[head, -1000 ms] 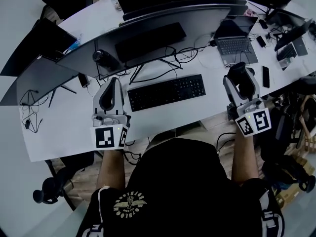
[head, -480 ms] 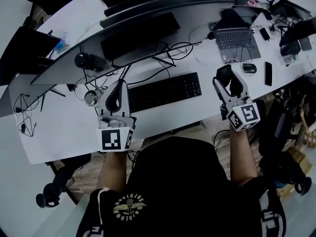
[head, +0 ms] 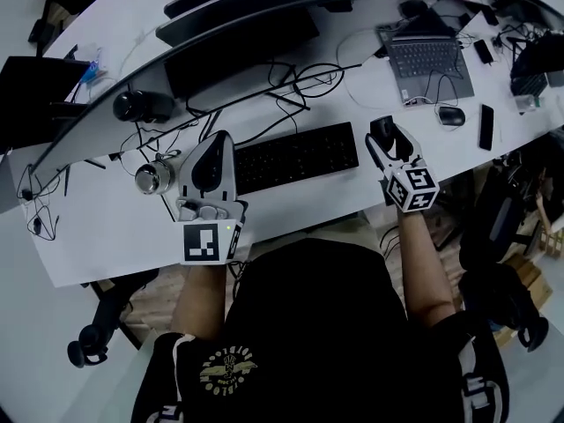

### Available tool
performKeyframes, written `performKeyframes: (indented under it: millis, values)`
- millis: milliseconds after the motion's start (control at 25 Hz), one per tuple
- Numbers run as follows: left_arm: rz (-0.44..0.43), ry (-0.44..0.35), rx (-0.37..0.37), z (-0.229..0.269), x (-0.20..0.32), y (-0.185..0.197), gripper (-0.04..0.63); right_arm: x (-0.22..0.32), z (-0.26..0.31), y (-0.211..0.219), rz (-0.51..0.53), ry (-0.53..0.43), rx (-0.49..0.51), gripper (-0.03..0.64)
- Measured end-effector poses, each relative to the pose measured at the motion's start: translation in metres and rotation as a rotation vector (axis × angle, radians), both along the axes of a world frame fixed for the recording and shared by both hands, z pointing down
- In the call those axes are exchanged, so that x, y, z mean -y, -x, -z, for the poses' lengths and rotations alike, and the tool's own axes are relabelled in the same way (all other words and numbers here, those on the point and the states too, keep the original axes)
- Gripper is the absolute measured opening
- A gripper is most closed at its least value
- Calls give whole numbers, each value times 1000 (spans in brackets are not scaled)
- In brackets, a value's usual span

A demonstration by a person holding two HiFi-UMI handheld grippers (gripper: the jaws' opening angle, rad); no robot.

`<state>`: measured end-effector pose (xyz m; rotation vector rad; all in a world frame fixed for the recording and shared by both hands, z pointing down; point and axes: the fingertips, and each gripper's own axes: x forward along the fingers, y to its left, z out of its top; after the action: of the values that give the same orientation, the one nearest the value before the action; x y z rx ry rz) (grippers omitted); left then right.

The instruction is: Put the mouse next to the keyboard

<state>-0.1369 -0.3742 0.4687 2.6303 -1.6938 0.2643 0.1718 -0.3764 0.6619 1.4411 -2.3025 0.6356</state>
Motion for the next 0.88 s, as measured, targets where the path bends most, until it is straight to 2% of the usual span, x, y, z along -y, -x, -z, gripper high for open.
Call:
performKeyframes:
  millis: [200, 440, 720, 880]
  values:
    - [21, 28, 19, -12, 2, 7, 1, -1, -64, -8, -11, 144, -79, 285]
    - [43, 22, 12, -9, 2, 18, 0, -7, -105, -16, -38, 279, -151, 287]
    - [83, -1, 9, 4, -12, 26, 2, -15, -124, -18, -44, 338, -170, 309]
    - [48, -36, -50, 23, -18, 23, 2, -8, -104, -22, -48, 303, -181, 327]
